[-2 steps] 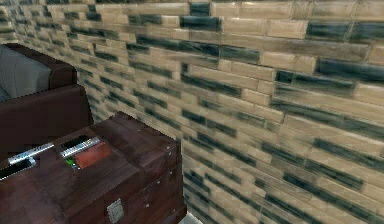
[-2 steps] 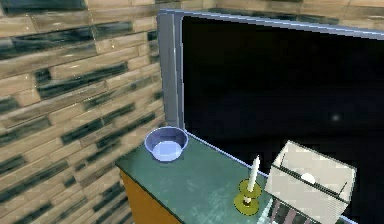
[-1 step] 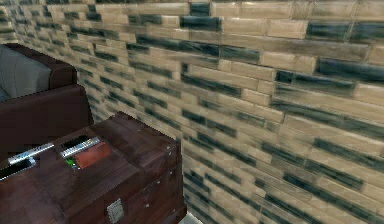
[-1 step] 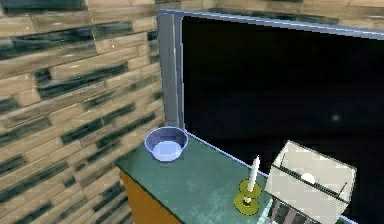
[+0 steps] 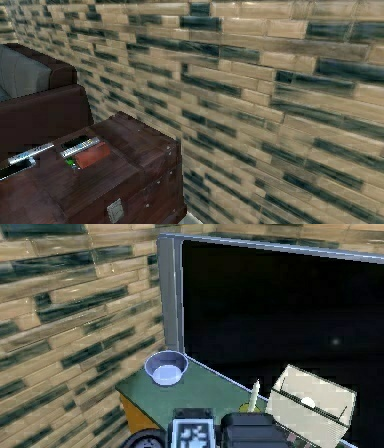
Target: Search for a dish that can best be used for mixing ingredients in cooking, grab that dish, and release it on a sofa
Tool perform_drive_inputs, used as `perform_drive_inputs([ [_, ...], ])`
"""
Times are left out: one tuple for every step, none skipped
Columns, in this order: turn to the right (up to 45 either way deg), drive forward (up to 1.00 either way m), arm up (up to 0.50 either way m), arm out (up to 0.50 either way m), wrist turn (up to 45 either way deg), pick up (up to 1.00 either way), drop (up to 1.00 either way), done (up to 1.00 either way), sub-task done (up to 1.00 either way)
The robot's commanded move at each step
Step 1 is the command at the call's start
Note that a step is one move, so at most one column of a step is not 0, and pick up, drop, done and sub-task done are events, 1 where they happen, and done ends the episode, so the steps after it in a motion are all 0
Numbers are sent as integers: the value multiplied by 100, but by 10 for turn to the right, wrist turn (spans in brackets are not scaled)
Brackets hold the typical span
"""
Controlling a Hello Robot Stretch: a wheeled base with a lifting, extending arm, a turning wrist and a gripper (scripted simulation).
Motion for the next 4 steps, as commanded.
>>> perform_drive_inputs([
  [0,0,0,42,0,0,0,0,0],
  [0,0,0,0,450,0,0,0,0],
  [0,0,0,0,450,0,0,0,0],
  [0,0,0,0,450,0,0,0,0],
])
